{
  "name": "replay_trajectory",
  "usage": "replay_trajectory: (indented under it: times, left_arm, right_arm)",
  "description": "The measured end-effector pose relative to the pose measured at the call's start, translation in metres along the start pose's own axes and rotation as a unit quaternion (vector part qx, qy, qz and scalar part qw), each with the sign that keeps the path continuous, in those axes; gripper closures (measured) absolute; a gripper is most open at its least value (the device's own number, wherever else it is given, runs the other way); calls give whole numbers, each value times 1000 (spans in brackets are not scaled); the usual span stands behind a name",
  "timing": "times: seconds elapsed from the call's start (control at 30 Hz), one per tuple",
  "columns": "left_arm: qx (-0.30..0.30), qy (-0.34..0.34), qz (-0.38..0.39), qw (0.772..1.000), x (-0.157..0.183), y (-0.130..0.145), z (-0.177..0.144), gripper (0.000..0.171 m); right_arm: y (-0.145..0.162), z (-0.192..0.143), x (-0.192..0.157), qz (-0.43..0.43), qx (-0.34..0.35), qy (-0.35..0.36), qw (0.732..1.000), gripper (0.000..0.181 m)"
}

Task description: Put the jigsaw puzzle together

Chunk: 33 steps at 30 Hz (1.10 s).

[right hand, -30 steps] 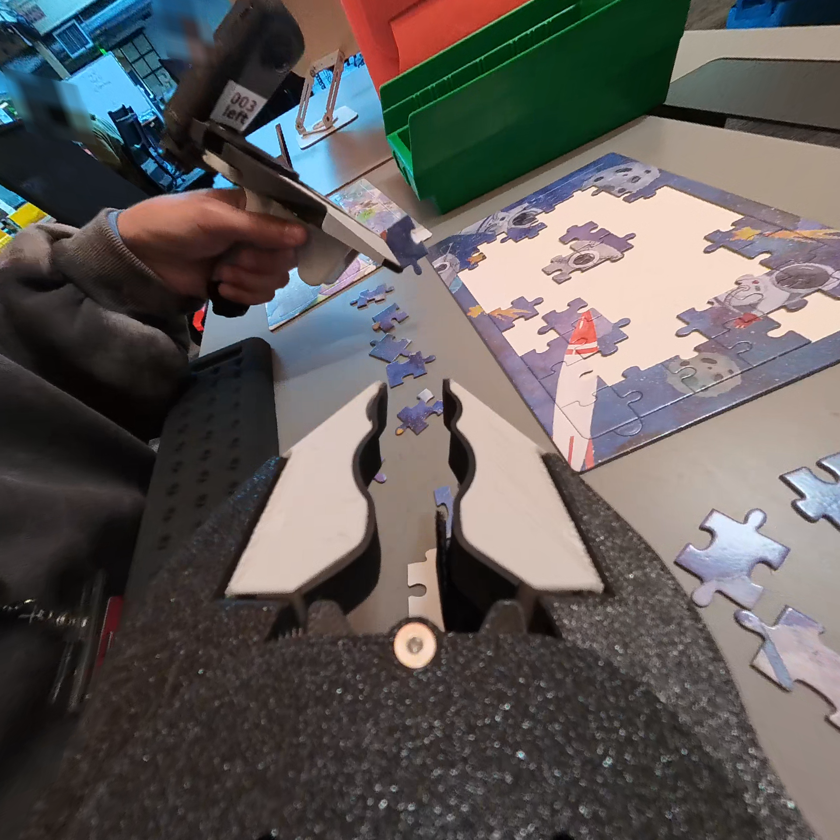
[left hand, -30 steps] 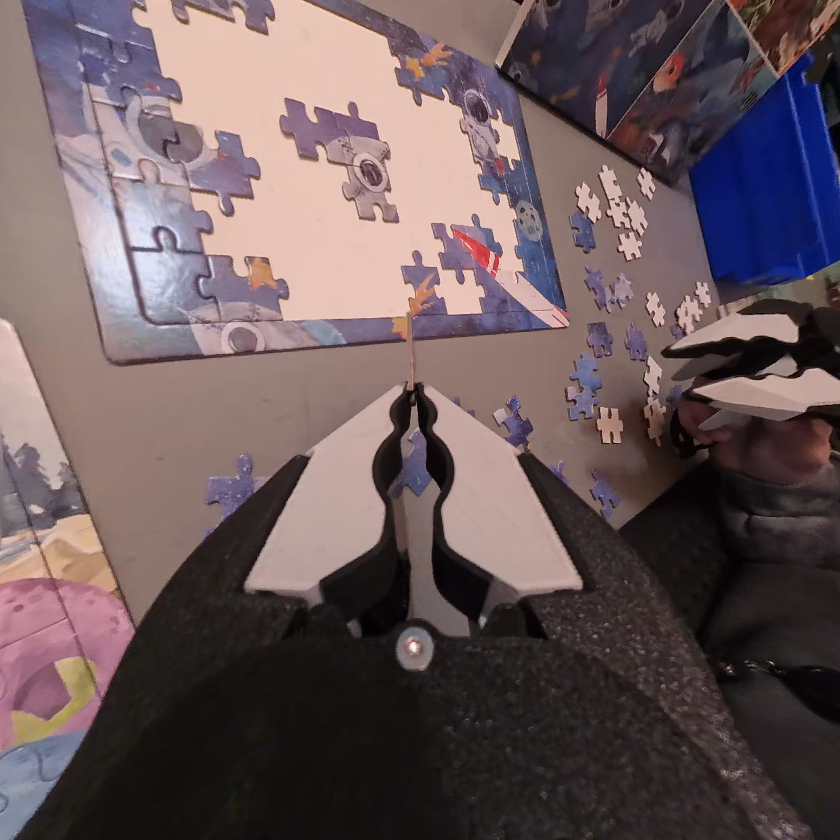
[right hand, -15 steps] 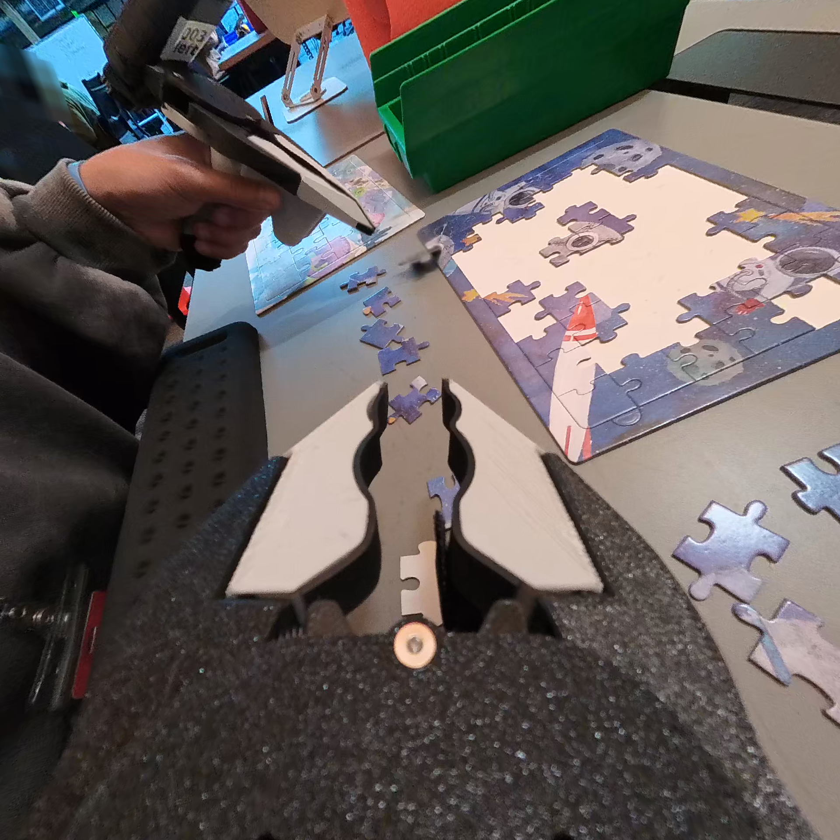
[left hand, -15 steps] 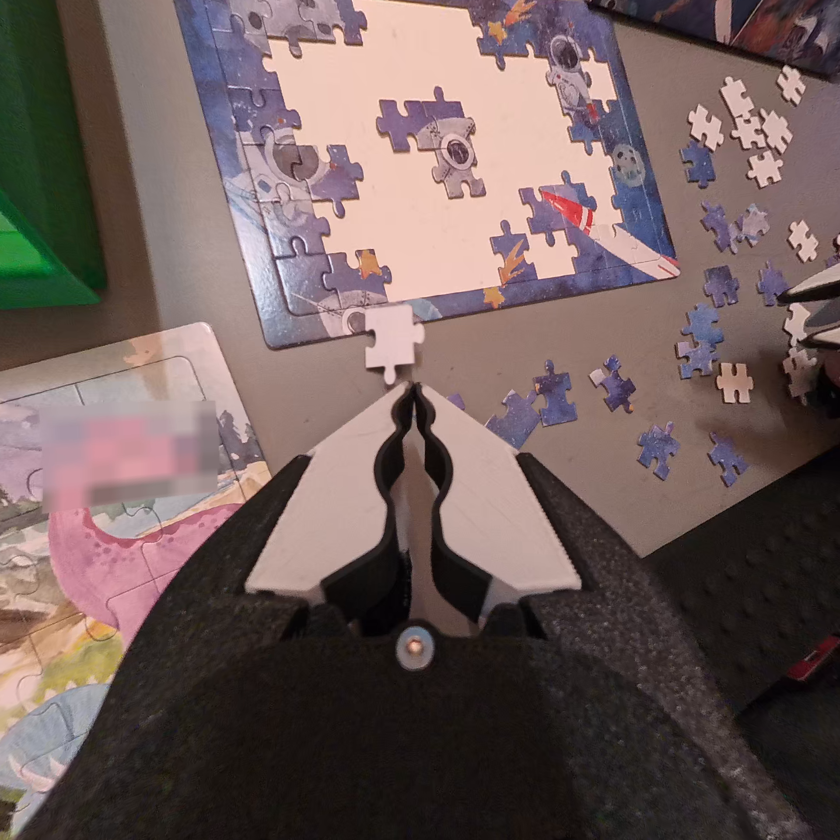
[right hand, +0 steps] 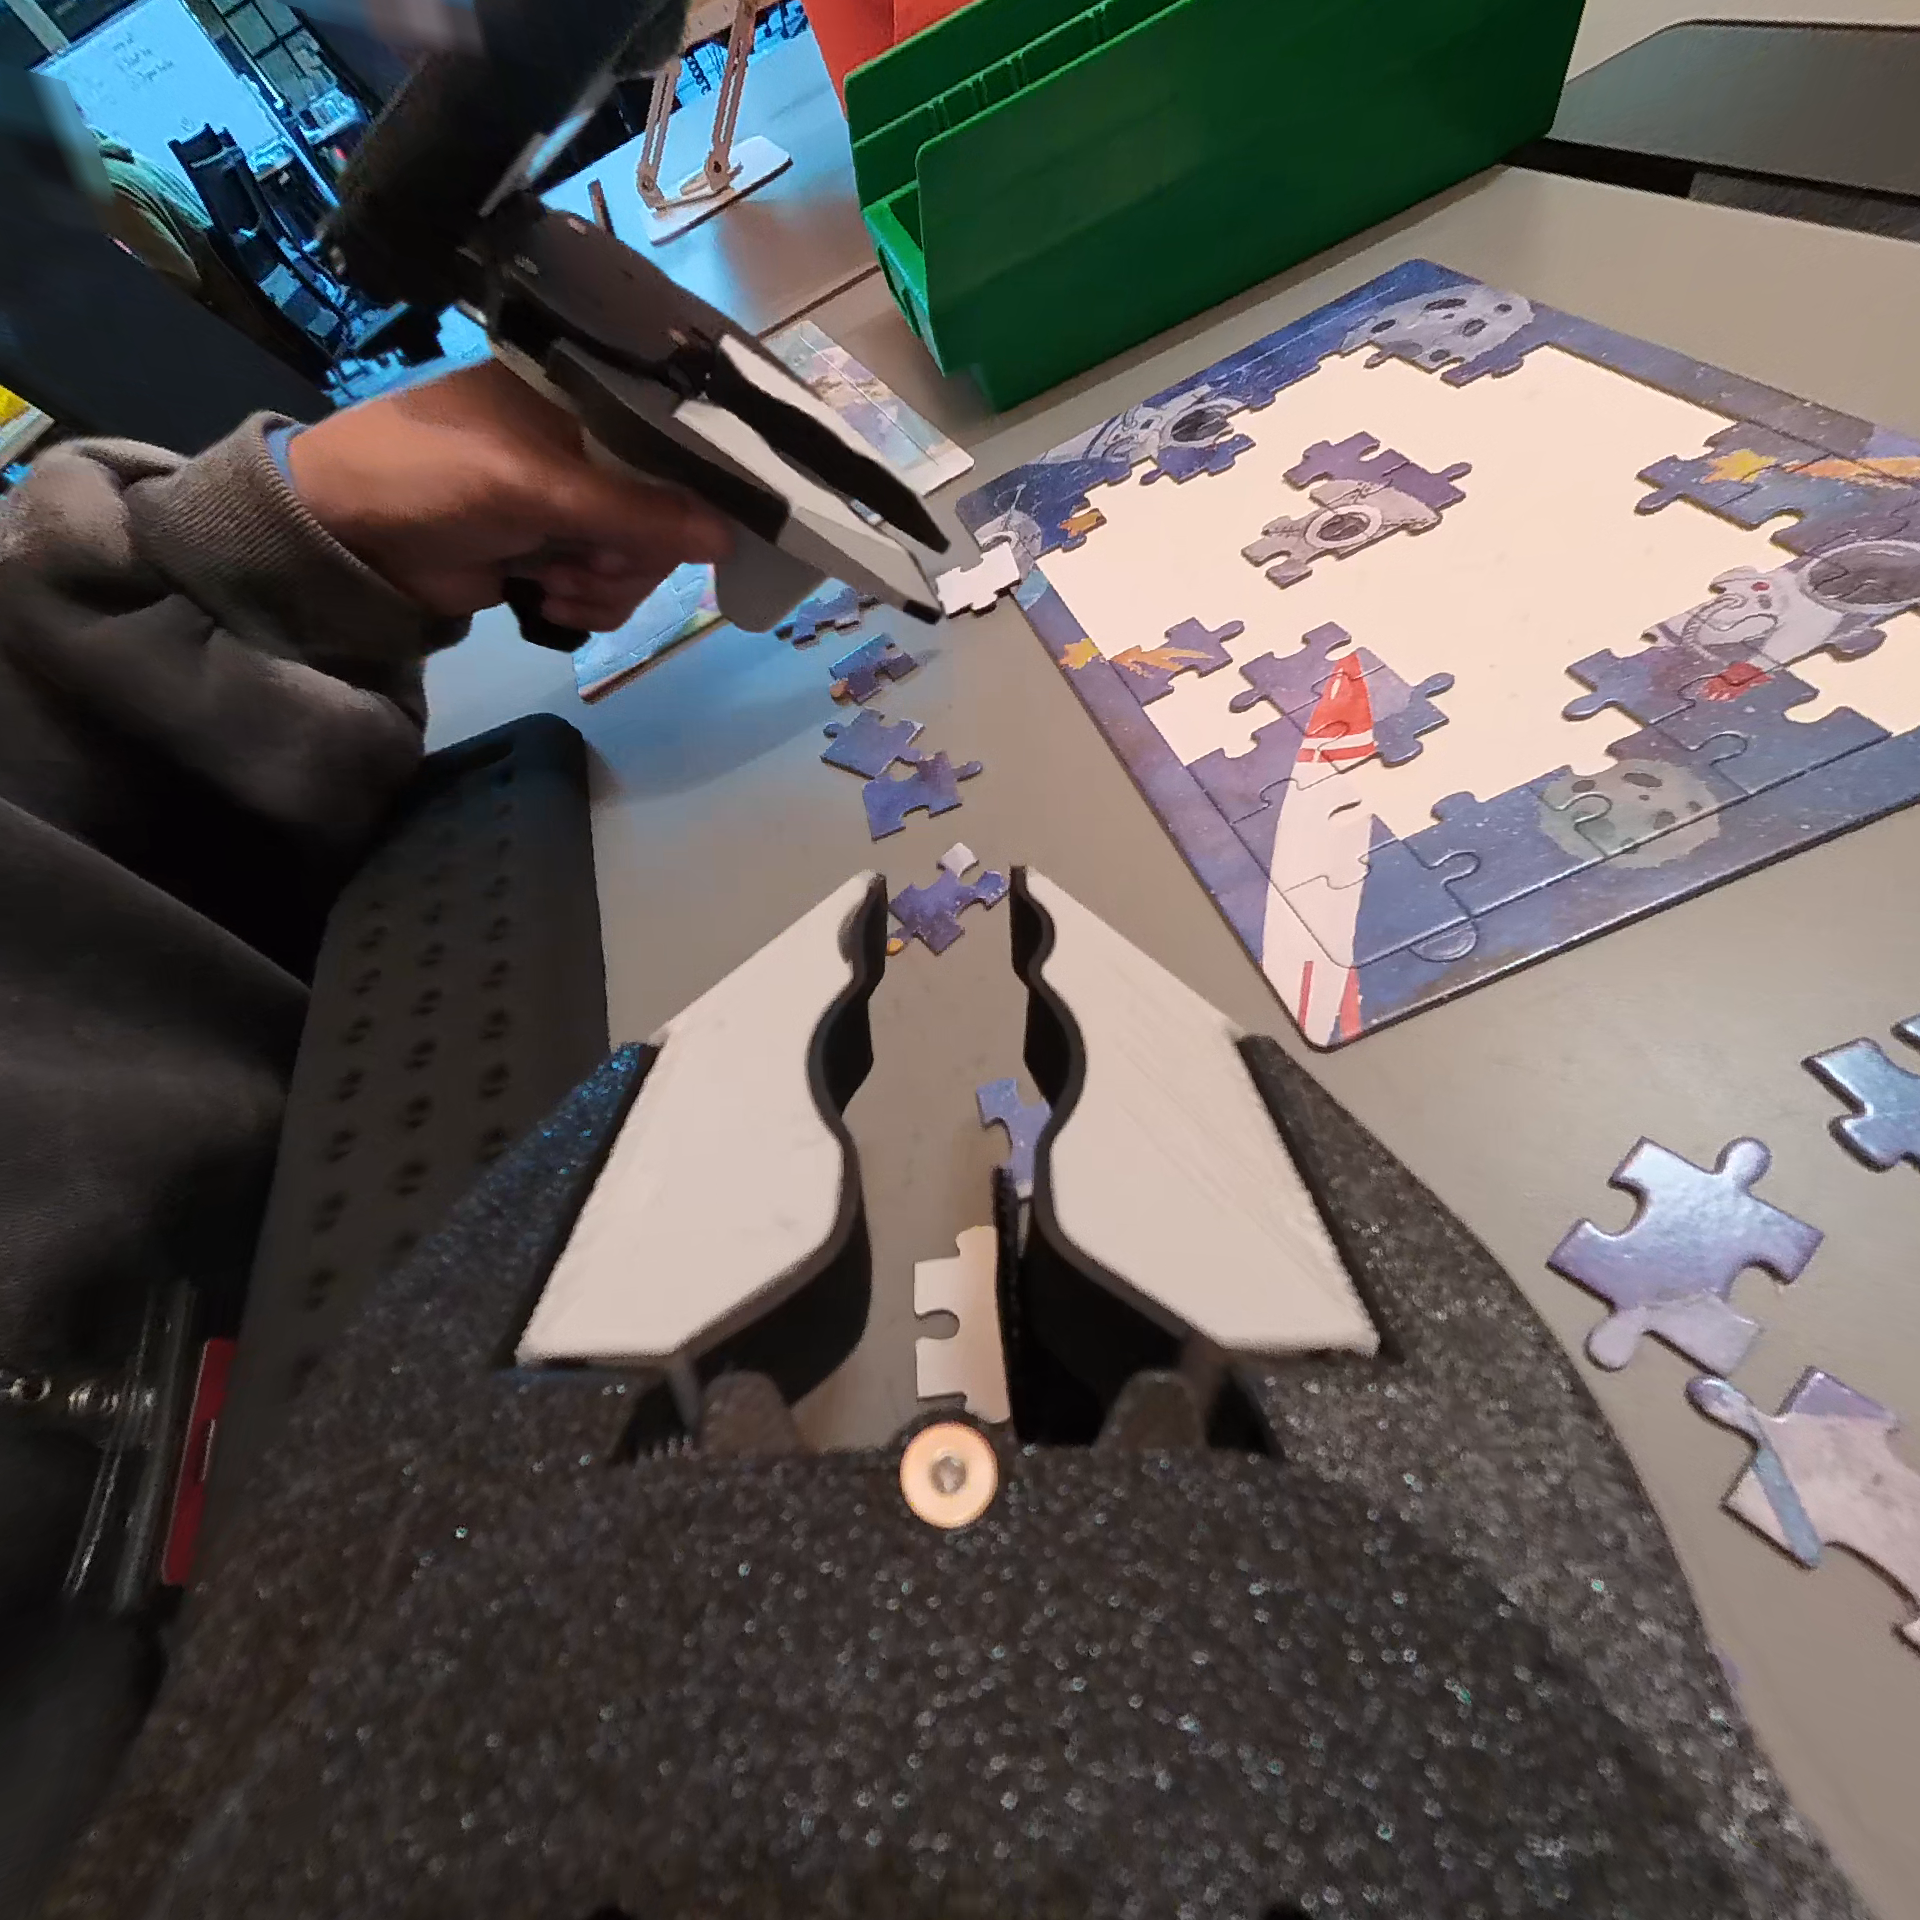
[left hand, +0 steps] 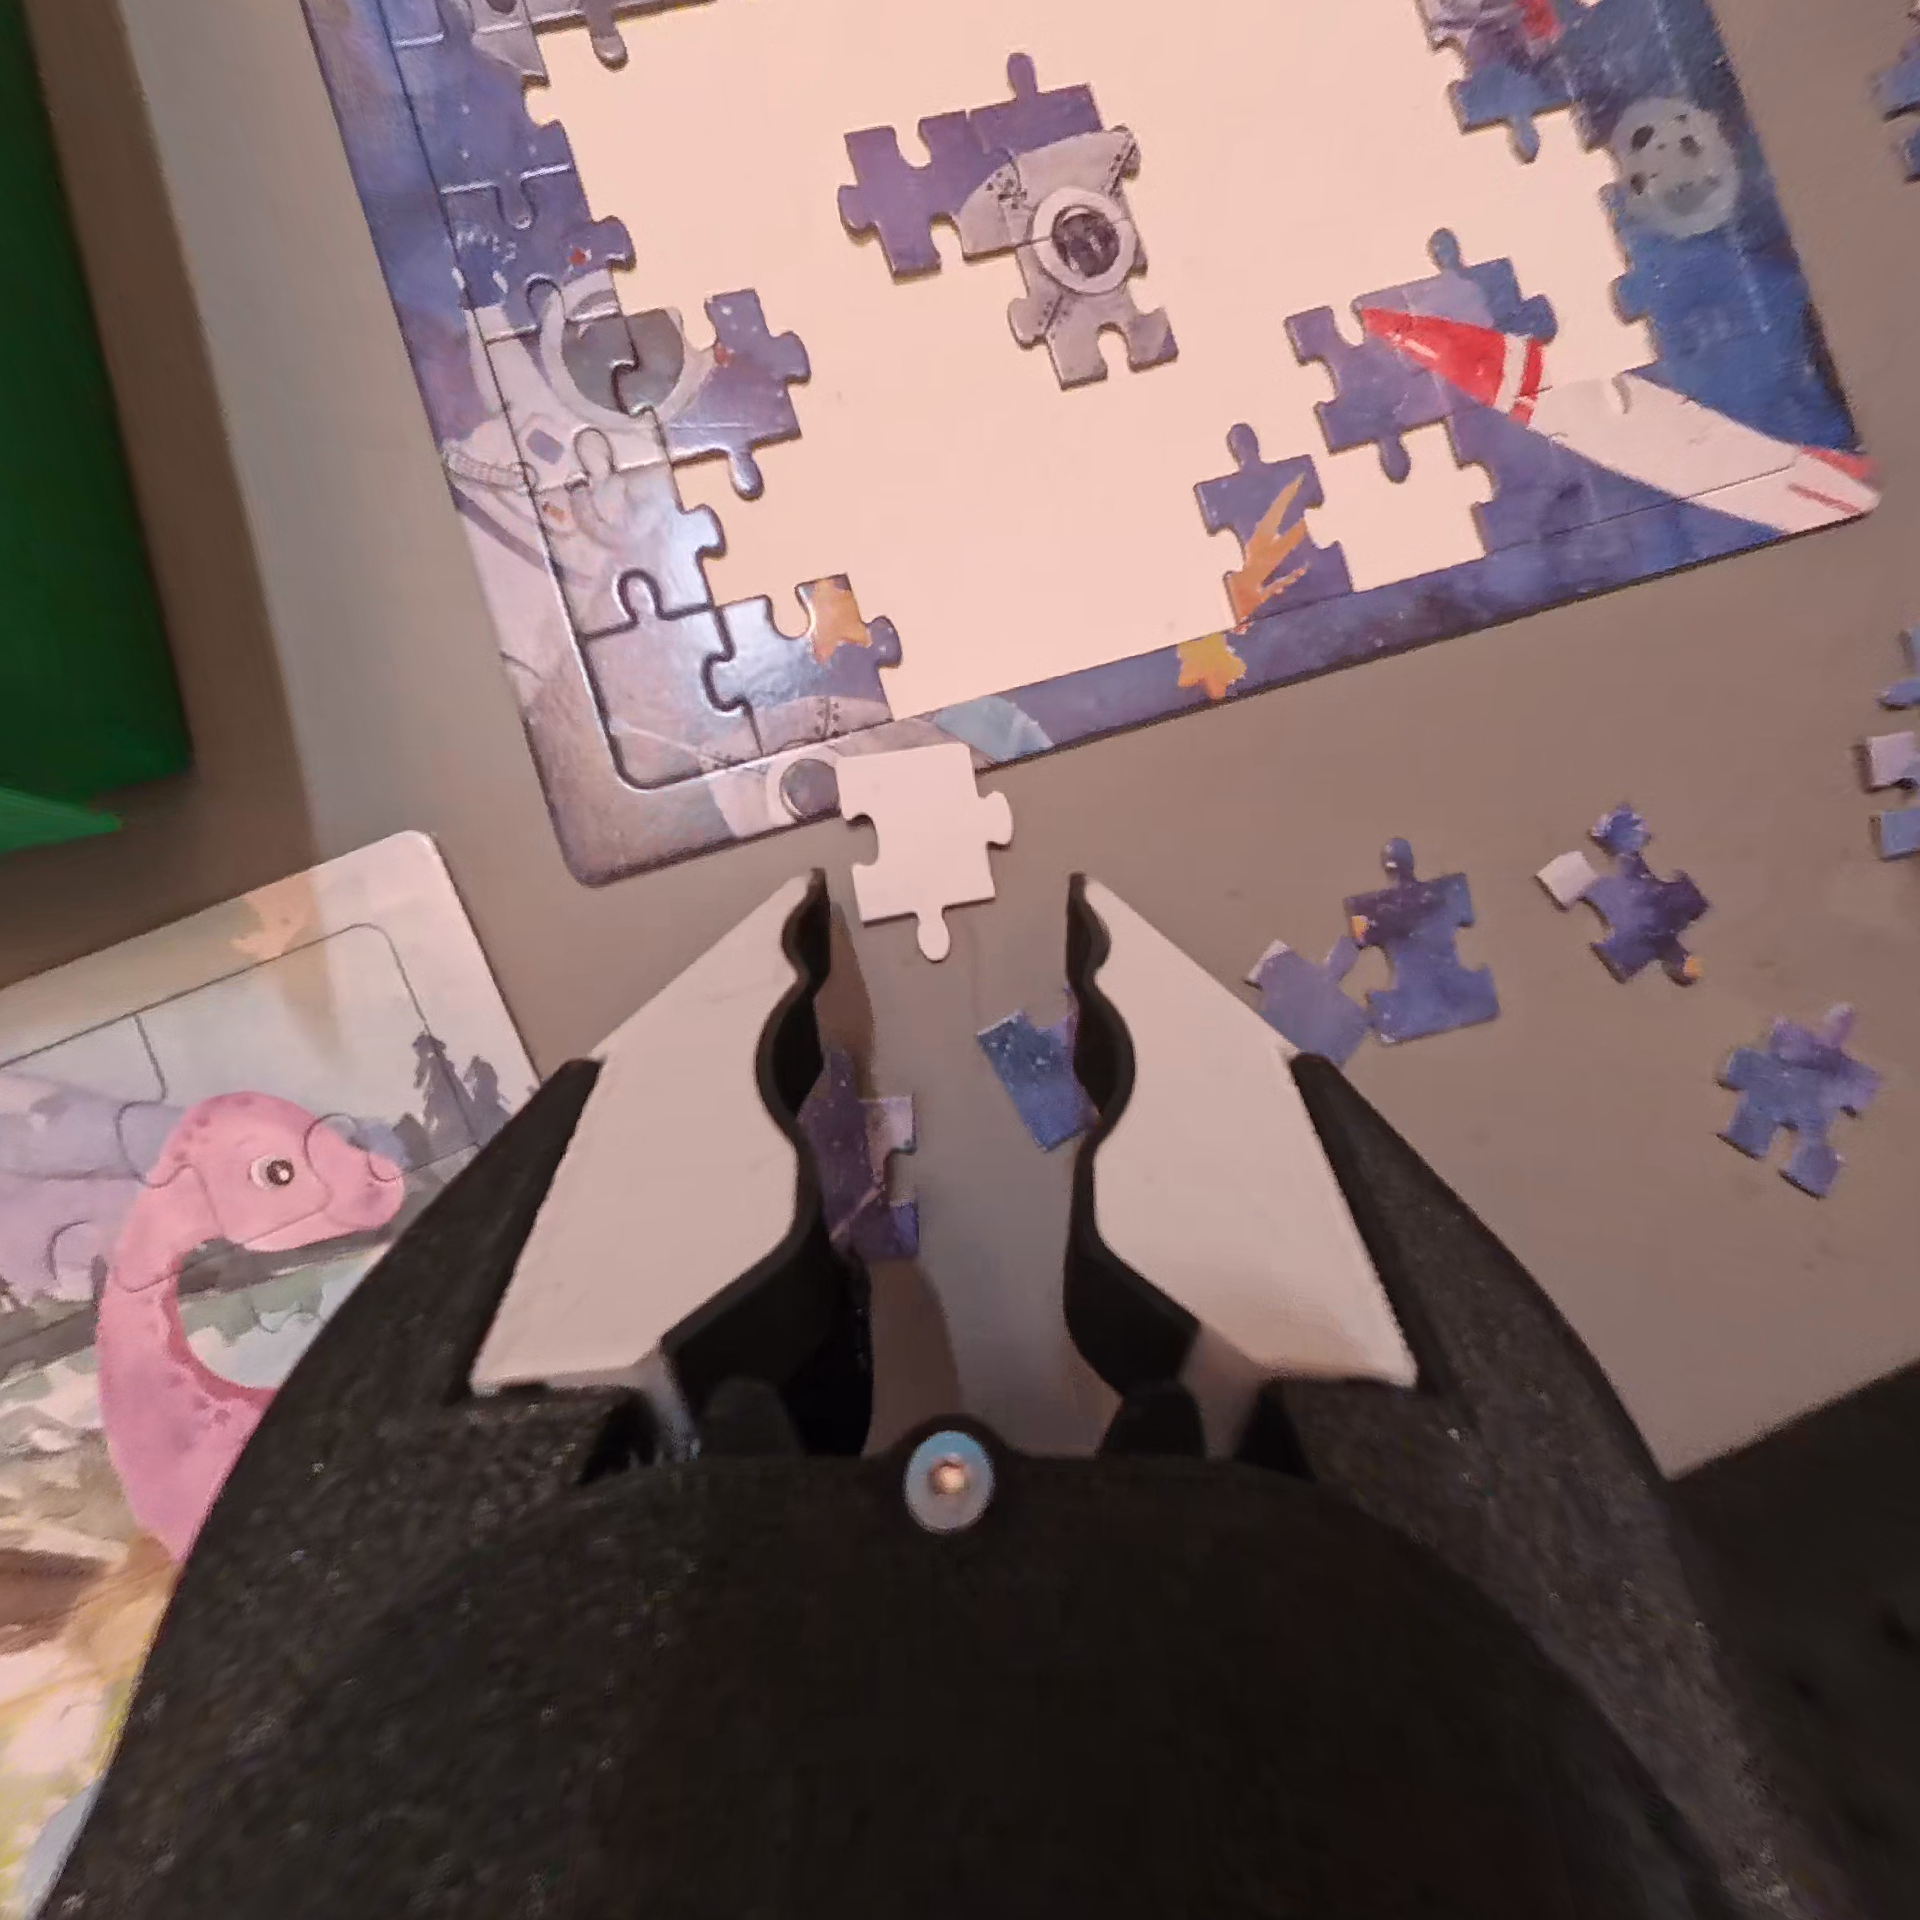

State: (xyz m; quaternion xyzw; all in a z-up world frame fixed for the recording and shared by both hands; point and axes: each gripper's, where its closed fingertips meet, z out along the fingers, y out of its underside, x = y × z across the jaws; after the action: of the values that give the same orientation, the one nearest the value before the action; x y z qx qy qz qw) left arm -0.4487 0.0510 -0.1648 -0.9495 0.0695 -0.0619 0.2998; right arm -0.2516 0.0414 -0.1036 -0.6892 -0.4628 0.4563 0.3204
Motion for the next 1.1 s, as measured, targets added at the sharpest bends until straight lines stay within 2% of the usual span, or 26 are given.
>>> replay_trajectory:
  times: [0.07,0.23,0.4,0.47,0.53,0.6,0.63,0.73,0.8,0.83,0.97,1.0,1.1]
  left_arm:
    - [-2,-10,-2,1000,-3,1,5,126]
    - [6,-9,-7,1000,-5,-1,7,145]
    - [15,0,-10,1000,-3,-3,4,145]
    - [38,41,-27,998,8,-11,-3,145]
    - [67,132,-65,987,32,-23,-14,145]
    - [95,259,-121,954,63,-39,-33,145]
    - [99,334,-145,926,82,-45,-46,145]
    - [72,544,-179,817,135,-53,-91,145]
    - [45,630,-186,753,157,-52,-115,146]
    - [32,654,-187,733,165,-50,-121,146]
    - [-6,706,-181,685,187,-41,-134,146]
    - [-9,712,-182,678,190,-41,-135,146]
    - [-2,713,-204,671,187,-45,-131,145]
  right_arm:
    - [1,-1,1,-1,-1,4,1000,158]
    - [0,-1,1,6,2,-1,1000,158]
    - [3,2,0,2,-8,-1,1000,158]
    - [3,2,1,1,-8,0,1000,158]
    - [2,1,1,1,-5,-1,1000,158]
    - [-6,1,-5,-1,9,-18,1000,158]
    - [-15,1,-10,-6,23,-34,999,158]
    - [-50,-2,-26,-41,78,-84,993,148]
    - [-63,-3,-43,-85,90,-132,983,145]
    - [-66,-4,-53,-106,95,-155,978,144]
    - [-69,-1,-80,-152,122,-222,955,147]
    - [-65,2,-81,-148,111,-227,956,149]
    - [-57,3,-79,-98,94,-250,959,170]
